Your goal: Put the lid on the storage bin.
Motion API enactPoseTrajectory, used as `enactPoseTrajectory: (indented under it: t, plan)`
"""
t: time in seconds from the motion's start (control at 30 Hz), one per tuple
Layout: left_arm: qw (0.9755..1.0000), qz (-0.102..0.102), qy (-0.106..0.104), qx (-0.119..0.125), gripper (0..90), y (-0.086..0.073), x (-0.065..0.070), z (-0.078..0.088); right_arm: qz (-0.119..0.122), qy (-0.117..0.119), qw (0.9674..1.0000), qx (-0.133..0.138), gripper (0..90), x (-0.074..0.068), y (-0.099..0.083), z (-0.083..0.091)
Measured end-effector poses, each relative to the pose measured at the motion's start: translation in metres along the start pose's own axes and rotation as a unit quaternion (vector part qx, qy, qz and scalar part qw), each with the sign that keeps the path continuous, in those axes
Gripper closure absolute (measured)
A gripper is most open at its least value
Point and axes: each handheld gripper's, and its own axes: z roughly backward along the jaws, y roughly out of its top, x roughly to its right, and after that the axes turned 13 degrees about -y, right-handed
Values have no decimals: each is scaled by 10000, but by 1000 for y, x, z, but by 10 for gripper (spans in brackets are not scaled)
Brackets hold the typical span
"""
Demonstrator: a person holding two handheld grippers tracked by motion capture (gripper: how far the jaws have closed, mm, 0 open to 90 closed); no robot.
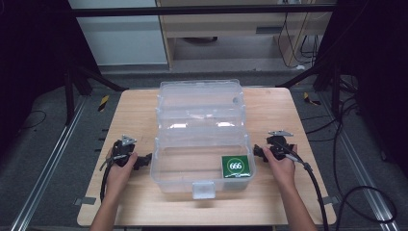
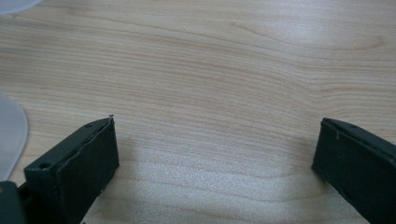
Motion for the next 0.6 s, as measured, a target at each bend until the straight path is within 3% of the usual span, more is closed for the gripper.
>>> enactPoseTrajectory:
  t: [0.23, 0.3, 0.37, 0.4, 0.47, 0.53, 0.6]
  plan:
    - [9999, -76, -81, 36, 0, -1, 1, 1, 19, 5, 10000, 6, 3, 0, 0, 0]
    - [9996, -253, -110, 90, 35, -2, 2, 4, 37, 25, 10000, 9, 4, 1, -1, 1]
    - [9992, -339, 11, 220, 35, -1, 5, 13, 111, 74, 9999, 24, 33, 2, -1, 2]
    - [9986, -402, 35, 354, 37, 1, 6, 20, 213, 136, 9997, 20, 68, 3, 0, 3]
    - [9967, -677, 87, 438, 37, 6, 11, 34, 715, 49, 9973, 187, 109, 9, 3, 11]
    - [9936, -1045, 149, 394, 34, 13, 18, 48, 1106, -109, 9929, 420, 137, 14, 8, 26]
    - [9901, -1324, 49, 454, 17, 18, 24, 61, 1501, -206, 9872, 506, 134, 19, 12, 41]
